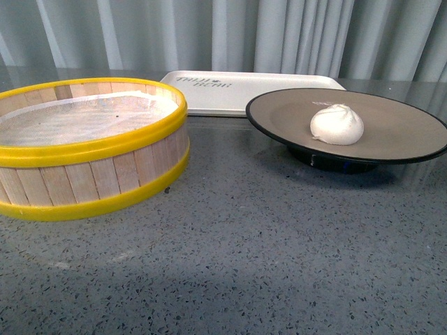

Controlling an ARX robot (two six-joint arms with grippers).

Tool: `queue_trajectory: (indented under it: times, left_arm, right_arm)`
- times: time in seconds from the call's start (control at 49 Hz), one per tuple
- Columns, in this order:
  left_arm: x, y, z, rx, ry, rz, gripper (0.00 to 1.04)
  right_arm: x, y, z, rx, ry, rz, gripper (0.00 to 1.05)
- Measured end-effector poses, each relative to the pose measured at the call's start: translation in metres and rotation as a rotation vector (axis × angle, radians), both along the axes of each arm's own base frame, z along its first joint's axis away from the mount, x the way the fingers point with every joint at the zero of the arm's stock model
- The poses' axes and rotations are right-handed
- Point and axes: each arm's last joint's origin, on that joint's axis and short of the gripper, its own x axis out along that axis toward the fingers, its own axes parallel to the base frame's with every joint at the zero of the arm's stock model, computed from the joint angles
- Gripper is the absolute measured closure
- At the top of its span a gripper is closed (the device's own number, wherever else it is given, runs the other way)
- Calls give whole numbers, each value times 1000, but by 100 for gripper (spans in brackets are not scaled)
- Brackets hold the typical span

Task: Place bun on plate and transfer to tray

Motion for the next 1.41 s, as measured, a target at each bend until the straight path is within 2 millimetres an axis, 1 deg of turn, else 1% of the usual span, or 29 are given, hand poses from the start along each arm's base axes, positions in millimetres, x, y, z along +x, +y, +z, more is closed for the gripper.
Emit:
queue_trajectory:
  times: [0.041, 0.102, 0.184, 0.204, 0.224, 0.367, 0.469, 0.735, 0.837, 0.959, 1.02, 1.102, 1.143, 1.204, 1.265, 1.286, 1.408]
  left_arm:
    - [0, 0, 0, 0, 0, 0, 7]
    - [0, 0, 0, 0, 0, 1, 7]
    - [0, 0, 0, 0, 0, 0, 7]
    - [0, 0, 0, 0, 0, 0, 7]
    - [0, 0, 0, 0, 0, 0, 7]
    - [0, 0, 0, 0, 0, 0, 7]
    - [0, 0, 0, 0, 0, 0, 7]
    - [0, 0, 0, 0, 0, 0, 7]
    - [0, 0, 0, 0, 0, 0, 7]
    - [0, 0, 0, 0, 0, 0, 7]
    - [0, 0, 0, 0, 0, 0, 7]
    - [0, 0, 0, 0, 0, 0, 7]
    - [0, 0, 0, 0, 0, 0, 7]
    - [0, 0, 0, 0, 0, 0, 7]
    - [0, 0, 0, 0, 0, 0, 7]
    - [0, 0, 0, 0, 0, 0, 7]
    - [0, 0, 0, 0, 0, 0, 7]
  right_arm:
    - [16, -1, -1, 115, 19, 43, 8]
    - [34, 4, -1, 248, 31, 107, 8]
    - [53, 14, -2, 403, 63, 183, 8]
    - [54, 15, -2, 416, 66, 188, 8]
    - [60, 18, -4, 483, 85, 210, 8]
    - [71, 24, -16, 618, 163, 219, 8]
    - [74, 28, -21, 658, 191, 242, 8]
    - [88, 62, -41, 751, 295, 350, 9]
    - [93, 72, -41, 769, 297, 385, 9]
    - [94, 82, -41, 773, 307, 411, 9]
    - [94, 85, -41, 780, 314, 419, 19]
    - [95, 86, -43, 787, 322, 422, 36]
    - [95, 85, -44, 789, 321, 421, 44]
    - [95, 85, -43, 789, 320, 420, 58]
    - [95, 85, -43, 790, 318, 420, 68]
    - [95, 85, -43, 792, 315, 420, 74]
    - [93, 85, -42, 801, 308, 425, 91]
